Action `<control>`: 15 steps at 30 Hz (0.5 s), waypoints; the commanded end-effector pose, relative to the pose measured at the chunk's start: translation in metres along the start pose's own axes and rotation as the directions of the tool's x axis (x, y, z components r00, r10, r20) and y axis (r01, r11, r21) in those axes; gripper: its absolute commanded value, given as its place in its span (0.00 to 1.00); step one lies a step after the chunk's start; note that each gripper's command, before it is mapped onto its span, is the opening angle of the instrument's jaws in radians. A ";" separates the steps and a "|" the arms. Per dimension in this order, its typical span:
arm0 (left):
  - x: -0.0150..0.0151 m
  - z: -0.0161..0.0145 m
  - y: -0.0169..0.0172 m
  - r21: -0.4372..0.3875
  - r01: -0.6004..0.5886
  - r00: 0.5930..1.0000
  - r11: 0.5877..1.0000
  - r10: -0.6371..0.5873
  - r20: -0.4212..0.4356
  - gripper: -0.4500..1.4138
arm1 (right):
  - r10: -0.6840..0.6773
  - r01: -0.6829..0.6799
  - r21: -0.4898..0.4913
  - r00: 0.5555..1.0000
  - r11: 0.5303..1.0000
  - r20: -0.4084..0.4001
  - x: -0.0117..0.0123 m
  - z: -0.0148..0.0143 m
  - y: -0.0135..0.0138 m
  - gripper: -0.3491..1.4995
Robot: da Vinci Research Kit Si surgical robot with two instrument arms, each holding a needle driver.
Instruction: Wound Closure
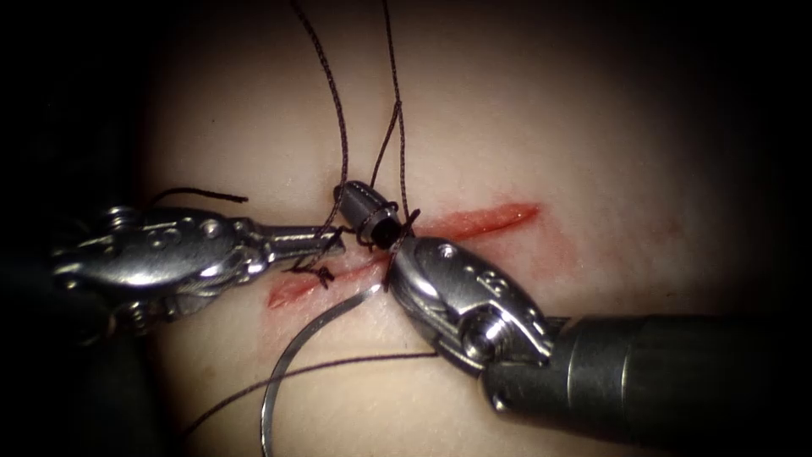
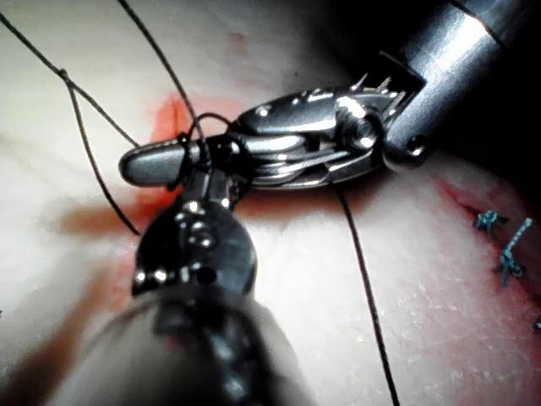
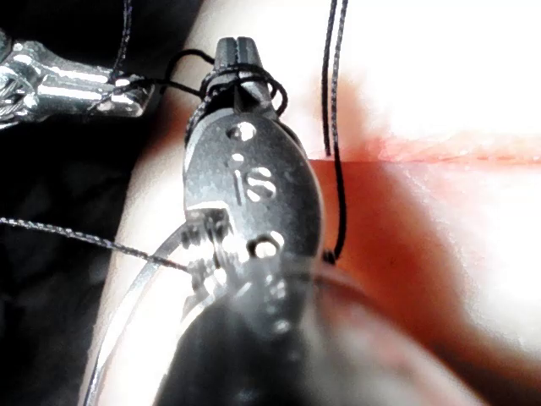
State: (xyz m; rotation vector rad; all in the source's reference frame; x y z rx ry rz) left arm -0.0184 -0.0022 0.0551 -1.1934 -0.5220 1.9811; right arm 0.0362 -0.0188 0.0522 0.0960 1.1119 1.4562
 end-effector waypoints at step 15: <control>-0.0018 0.0022 -0.0010 0.042 0.006 1.000 0.999 -0.006 0.011 0.00 | 0.010 -0.010 -0.078 1.000 0.997 -0.007 0.0000 0.0019 0.0039 0.00</control>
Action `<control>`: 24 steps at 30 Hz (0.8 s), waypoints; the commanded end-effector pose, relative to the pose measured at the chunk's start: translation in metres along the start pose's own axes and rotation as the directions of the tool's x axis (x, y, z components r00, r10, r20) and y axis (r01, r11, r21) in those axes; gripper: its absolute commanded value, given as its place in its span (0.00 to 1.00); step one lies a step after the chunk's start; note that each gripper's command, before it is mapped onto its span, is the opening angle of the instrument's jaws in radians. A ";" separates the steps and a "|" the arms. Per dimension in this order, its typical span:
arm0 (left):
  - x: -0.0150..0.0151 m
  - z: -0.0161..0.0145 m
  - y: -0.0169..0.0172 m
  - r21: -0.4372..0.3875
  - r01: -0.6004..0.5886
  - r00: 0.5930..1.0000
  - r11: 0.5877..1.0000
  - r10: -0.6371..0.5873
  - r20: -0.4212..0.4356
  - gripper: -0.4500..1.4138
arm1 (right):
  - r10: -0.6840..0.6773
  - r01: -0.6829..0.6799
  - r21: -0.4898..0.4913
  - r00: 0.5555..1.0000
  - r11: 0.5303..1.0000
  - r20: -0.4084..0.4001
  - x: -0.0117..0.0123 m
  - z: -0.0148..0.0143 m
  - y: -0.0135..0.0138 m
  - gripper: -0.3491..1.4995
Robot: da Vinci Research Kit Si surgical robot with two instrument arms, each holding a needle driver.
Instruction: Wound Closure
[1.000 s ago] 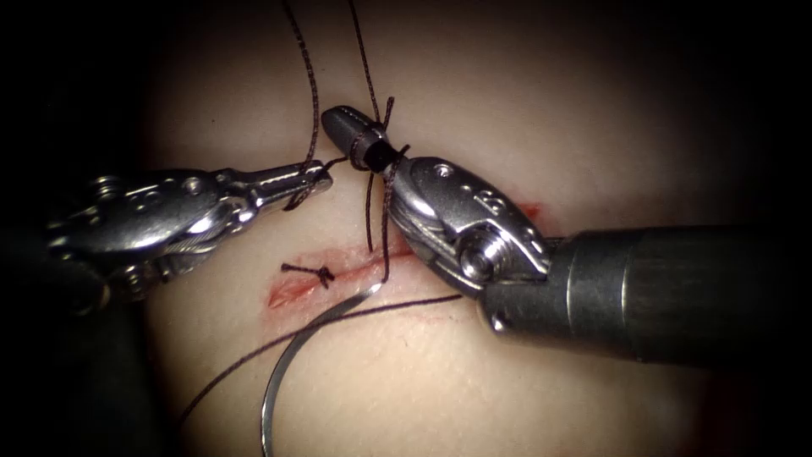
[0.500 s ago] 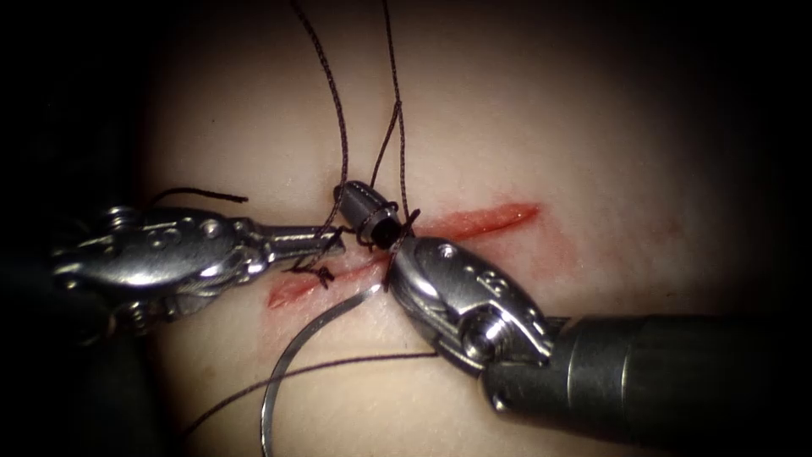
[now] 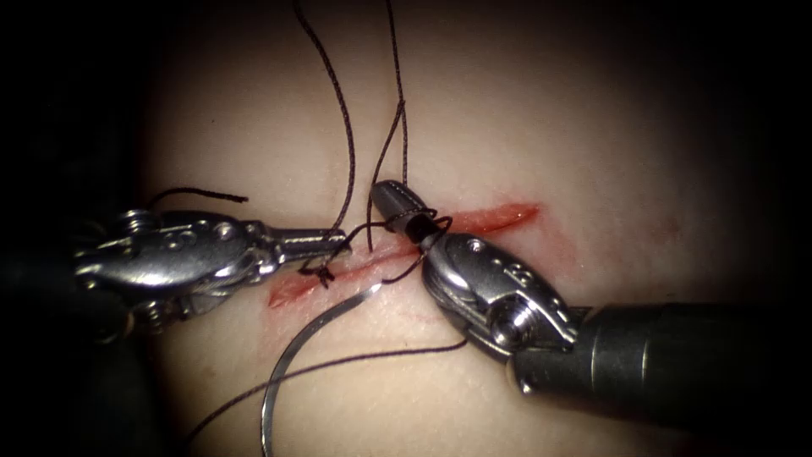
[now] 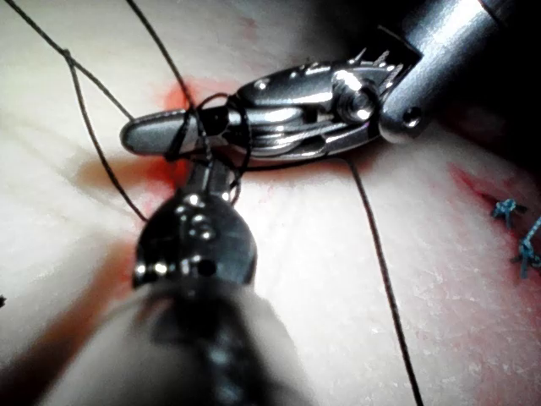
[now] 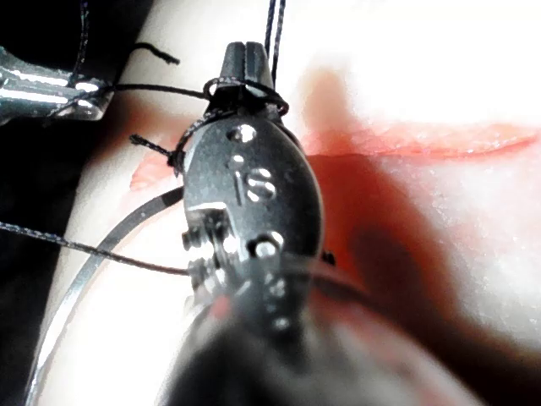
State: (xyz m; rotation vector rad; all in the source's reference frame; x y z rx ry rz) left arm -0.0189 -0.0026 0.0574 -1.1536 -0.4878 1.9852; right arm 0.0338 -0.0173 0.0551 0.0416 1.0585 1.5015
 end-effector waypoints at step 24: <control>-0.0005 0.0013 0.0007 -0.008 0.015 1.000 1.000 -0.015 0.007 0.00 | 0.060 -0.060 -0.006 0.998 0.998 0.002 0.0000 0.0030 0.0002 0.55</control>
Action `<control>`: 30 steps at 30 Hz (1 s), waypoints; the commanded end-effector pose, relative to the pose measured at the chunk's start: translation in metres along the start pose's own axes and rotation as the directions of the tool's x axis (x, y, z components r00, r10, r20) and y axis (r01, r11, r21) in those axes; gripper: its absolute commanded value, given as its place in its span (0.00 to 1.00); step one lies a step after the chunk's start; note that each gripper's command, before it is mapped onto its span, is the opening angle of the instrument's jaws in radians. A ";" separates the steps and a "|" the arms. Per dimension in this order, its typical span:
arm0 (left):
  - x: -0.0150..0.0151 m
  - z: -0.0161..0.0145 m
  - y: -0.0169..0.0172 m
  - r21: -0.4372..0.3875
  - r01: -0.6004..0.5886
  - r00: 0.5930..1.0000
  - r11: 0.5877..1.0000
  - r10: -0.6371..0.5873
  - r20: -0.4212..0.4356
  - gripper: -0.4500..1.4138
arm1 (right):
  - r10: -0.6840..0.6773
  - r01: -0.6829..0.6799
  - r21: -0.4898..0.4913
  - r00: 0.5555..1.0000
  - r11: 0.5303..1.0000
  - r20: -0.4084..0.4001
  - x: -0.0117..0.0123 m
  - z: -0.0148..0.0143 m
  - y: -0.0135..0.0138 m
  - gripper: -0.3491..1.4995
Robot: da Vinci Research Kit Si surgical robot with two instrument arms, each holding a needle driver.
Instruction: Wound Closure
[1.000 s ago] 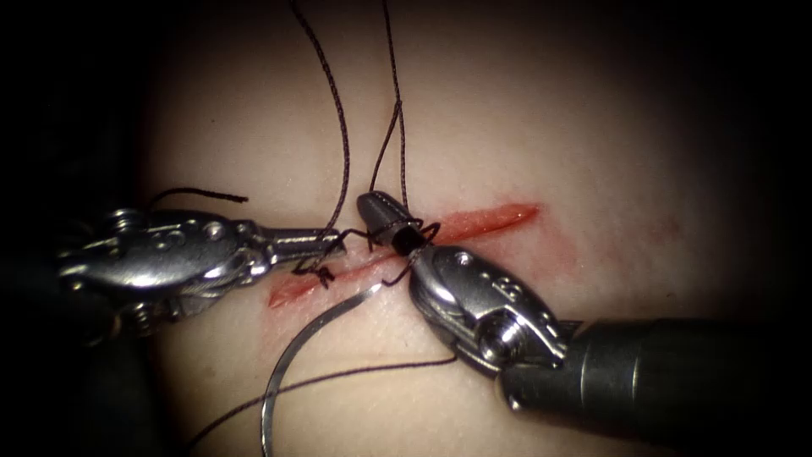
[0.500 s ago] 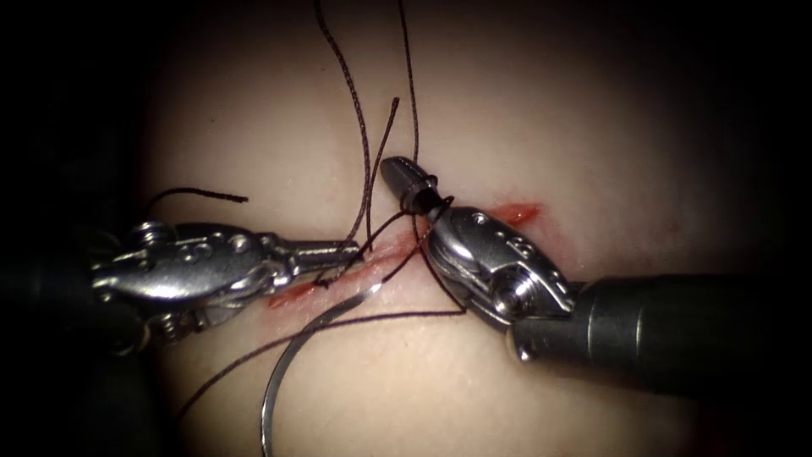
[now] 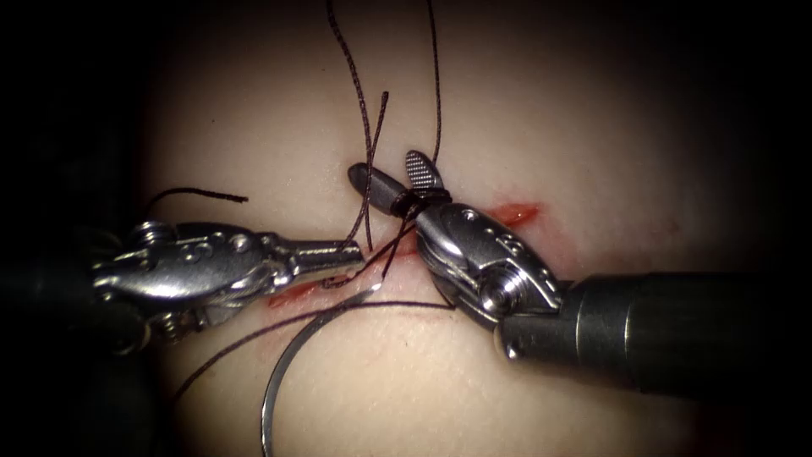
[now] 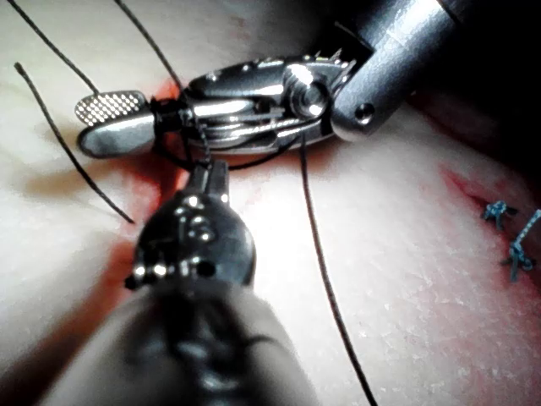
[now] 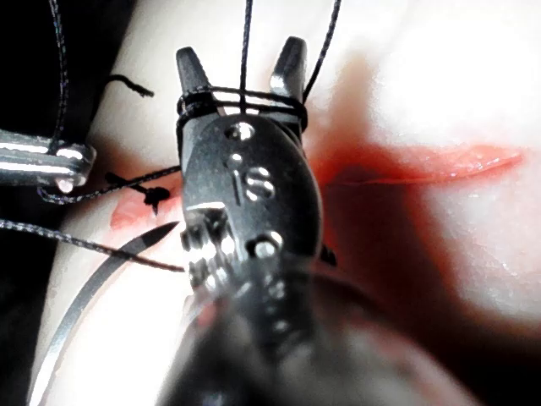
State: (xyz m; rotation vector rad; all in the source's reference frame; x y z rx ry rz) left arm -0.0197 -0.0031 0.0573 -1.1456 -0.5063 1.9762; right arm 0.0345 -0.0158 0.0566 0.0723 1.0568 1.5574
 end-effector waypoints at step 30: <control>-0.0002 0.0006 -0.0015 0.027 0.016 1.000 0.999 -0.016 0.010 0.00 | 0.066 -0.068 0.043 0.996 0.997 0.053 0.0003 0.0039 -0.0008 0.00</control>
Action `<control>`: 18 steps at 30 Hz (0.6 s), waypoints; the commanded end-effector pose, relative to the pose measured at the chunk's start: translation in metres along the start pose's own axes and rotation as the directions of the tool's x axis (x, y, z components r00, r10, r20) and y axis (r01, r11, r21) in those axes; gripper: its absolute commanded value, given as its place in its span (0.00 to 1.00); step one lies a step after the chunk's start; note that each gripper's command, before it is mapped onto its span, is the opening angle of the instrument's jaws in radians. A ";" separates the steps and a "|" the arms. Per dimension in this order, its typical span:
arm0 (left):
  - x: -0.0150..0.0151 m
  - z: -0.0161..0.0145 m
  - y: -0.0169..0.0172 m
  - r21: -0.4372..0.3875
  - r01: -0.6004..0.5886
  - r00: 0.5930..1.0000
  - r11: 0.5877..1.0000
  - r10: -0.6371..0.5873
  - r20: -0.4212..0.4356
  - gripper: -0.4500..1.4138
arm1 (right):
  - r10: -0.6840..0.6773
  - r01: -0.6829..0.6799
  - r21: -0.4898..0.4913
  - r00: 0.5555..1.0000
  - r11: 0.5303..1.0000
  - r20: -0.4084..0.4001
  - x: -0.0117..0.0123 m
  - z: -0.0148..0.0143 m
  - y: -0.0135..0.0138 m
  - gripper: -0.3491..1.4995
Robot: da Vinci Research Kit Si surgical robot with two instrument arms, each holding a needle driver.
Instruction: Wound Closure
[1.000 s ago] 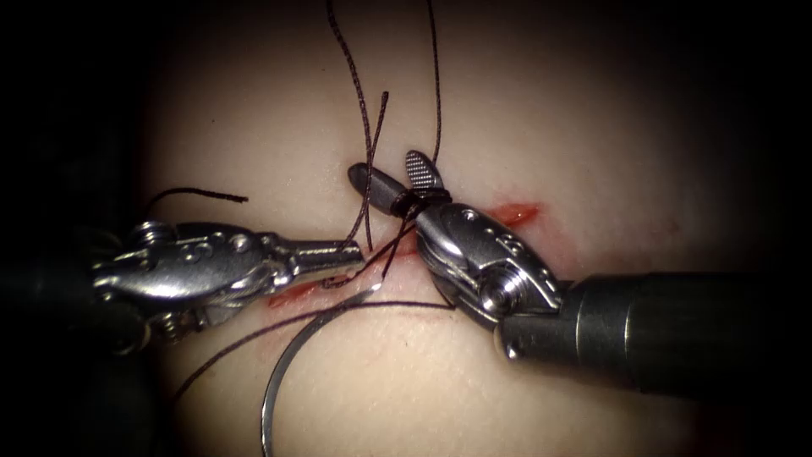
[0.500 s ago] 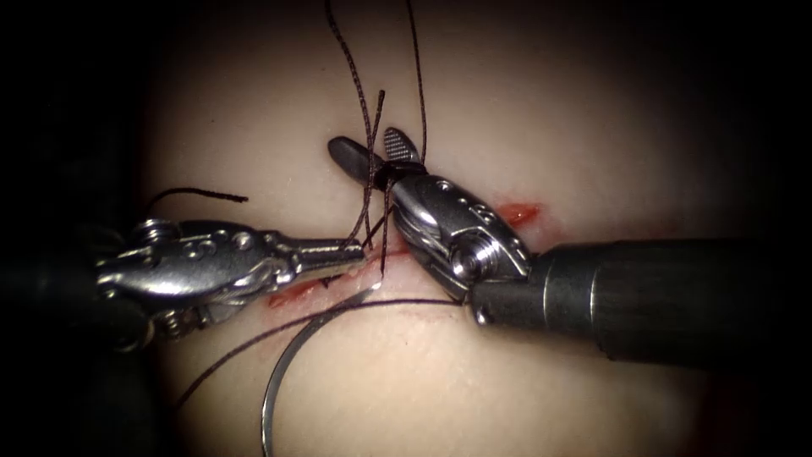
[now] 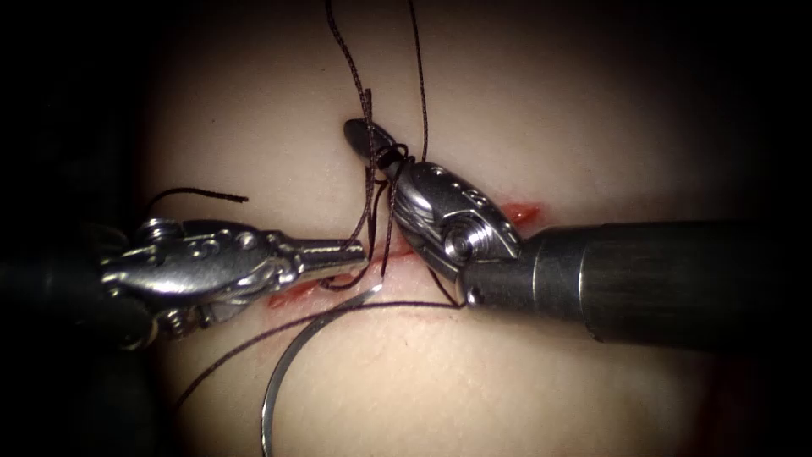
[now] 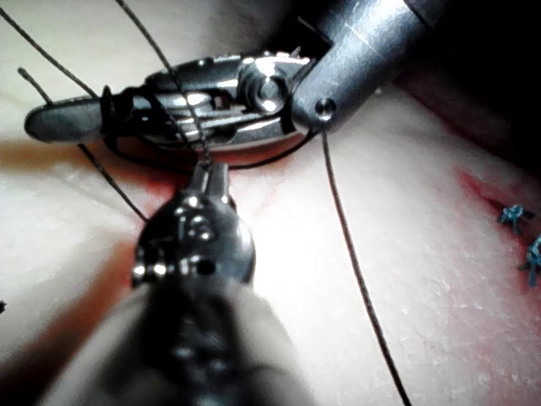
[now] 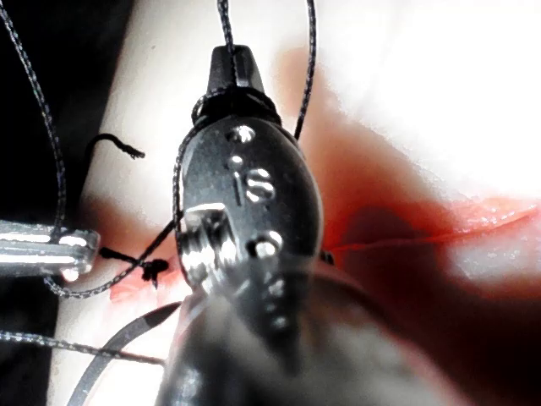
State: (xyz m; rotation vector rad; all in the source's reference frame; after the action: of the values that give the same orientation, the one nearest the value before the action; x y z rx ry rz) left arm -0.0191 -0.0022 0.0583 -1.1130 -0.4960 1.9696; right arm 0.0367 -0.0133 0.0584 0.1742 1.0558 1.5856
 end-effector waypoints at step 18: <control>0.0063 -0.0045 -0.0187 0.496 -0.131 0.990 0.858 0.088 0.110 0.00 | -0.030 0.020 0.124 0.996 0.992 0.081 -0.0028 -0.0067 -0.0008 0.00</control>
State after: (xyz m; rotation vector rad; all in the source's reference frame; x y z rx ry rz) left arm -0.0079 0.0141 0.0646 -0.7240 0.0793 2.0939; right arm 0.0331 -0.0191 0.0550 0.3062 1.0879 1.4745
